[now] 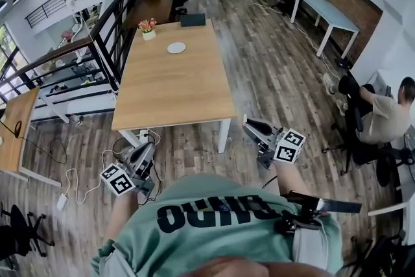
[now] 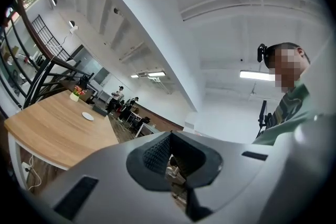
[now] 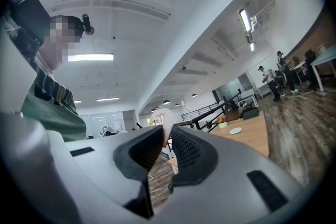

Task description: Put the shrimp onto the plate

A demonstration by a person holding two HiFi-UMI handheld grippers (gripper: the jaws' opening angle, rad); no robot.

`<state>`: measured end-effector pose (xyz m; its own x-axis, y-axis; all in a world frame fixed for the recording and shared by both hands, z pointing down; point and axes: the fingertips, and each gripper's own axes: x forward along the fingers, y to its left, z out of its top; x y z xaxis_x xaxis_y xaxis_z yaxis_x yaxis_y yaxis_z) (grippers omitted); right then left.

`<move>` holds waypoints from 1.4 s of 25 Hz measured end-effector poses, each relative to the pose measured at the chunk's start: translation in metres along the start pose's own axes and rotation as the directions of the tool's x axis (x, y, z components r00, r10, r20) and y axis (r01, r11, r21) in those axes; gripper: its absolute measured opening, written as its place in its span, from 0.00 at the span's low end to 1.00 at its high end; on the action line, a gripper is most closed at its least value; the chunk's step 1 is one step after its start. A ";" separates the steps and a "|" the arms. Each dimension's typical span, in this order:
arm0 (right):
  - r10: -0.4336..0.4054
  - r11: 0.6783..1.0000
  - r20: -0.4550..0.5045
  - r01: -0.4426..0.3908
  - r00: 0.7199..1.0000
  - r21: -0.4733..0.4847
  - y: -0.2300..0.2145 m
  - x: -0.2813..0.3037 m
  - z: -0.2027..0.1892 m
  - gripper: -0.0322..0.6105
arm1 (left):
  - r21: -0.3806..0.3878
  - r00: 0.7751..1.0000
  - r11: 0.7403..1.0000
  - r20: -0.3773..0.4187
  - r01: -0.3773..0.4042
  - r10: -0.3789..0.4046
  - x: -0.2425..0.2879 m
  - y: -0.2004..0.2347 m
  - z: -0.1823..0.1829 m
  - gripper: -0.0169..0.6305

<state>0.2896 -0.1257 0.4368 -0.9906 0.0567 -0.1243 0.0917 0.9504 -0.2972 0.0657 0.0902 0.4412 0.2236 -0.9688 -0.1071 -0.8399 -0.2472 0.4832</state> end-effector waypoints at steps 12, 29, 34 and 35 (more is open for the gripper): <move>-0.054 0.997 0.045 0.052 0.998 0.051 -0.033 -0.028 -0.023 0.14 | 0.011 0.994 0.999 -0.106 0.041 -0.040 0.059 0.001 -0.005 0.03; -0.186 0.983 -0.002 0.186 0.983 -0.005 -0.067 0.120 -0.026 0.14 | -0.018 0.984 0.987 -0.075 0.160 -0.161 0.043 0.160 0.053 0.03; -0.126 0.989 -0.037 0.123 0.991 -0.081 -0.065 0.255 -0.005 0.14 | 0.024 0.987 0.988 -0.056 0.154 -0.153 0.014 0.245 0.122 0.03; -0.115 0.990 -0.039 0.111 0.993 -0.092 -0.066 0.280 -0.001 0.14 | 0.030 0.987 0.988 -0.052 0.151 -0.150 0.009 0.263 0.133 0.03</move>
<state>0.0064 -0.1719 0.4229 -0.9978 -0.0410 -0.0520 -0.0286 0.9749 -0.2208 -0.2187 0.0145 0.4514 0.3720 -0.9186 -0.1334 -0.8106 -0.3915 0.4355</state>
